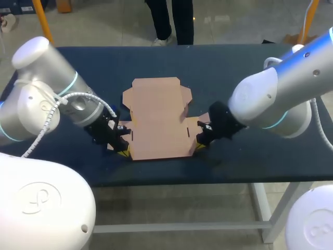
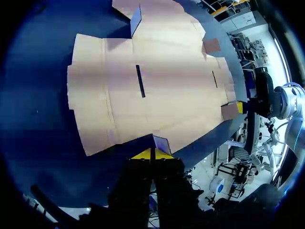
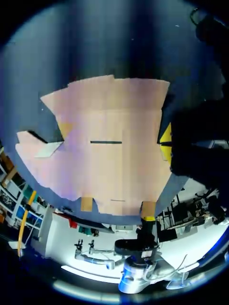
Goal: Assemble the packaging by folding the flat box into shape, placing the metal phone stand inside, and closing the box properly
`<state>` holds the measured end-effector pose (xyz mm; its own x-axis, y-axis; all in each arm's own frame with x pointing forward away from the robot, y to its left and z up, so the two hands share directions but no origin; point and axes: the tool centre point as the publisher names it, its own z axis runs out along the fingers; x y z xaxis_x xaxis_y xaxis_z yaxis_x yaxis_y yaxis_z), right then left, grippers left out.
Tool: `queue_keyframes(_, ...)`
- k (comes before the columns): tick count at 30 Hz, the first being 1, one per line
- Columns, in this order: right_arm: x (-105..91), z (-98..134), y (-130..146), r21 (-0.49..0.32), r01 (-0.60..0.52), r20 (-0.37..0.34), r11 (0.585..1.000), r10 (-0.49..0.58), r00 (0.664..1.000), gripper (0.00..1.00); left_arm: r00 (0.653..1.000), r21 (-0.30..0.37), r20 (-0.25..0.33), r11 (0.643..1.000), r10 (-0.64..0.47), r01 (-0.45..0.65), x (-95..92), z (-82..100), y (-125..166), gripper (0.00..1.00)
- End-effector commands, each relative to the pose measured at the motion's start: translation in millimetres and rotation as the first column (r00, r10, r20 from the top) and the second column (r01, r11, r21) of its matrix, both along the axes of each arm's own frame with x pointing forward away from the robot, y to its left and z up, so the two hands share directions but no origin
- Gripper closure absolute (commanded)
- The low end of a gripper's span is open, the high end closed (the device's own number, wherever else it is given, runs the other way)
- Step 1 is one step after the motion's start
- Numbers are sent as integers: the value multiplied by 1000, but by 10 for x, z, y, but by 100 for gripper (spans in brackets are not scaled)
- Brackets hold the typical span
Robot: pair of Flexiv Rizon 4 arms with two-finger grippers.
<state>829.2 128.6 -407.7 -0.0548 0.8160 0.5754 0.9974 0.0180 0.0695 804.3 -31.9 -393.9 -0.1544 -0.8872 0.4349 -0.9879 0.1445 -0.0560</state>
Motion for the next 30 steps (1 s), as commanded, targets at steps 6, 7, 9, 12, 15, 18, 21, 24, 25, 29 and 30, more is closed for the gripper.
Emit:
queue_keyframes(6,-33,14,96,-80,11,6,997,-10,1000,100,1000,28,-2,999,-20,21,17,-3,-121,100)
queue_keyframes(7,-36,17,101,-83,11,7,997,-11,1000,100,1000,30,-2,999,-23,23,14,0,-132,100)
queue_keyframes(9,-40,20,108,-88,13,8,996,-12,1000,100,1000,34,0,999,-26,26,6,7,-153,100)
queue_keyframes(12,-43,20,116,-91,12,9,996,-12,1000,100,1000,38,3,999,-29,29,-14,13,-179,100)
queue_keyframes(15,-48,16,126,-97,13,8,995,-12,1000,100,1000,39,6,999,-30,29,-37,12,-198,100)
queue_keyframes(18,-52,15,134,-101,13,7,995,-12,1000,100,999,40,12,999,-30,29,-51,15,-209,100)
queue_keyframes(21,-58,19,138,-103,13,9,995,-12,1000,100,999,38,18,999,-27,27,-55,17,-211,100)
queue_keyframes(24,-65,23,142,-105,14,10,994,-13,1000,100,999,37,21,999,-25,24,-57,15,-220,100)
queue_keyframes(25,-69,24,145,-106,15,10,994,-14,1000,100,999,37,23,999,-24,24,-57,15,-222,100)
queue_keyframes(29,-77,27,149,-113,17,11,993,-16,1000,100,999,41,24,999,-25,24,-51,10,-231,100)
queue_keyframes(30,-79,28,151,-113,18,11,993,-17,1000,100,999,44,23,999,-26,25,-48,7,-234,100)
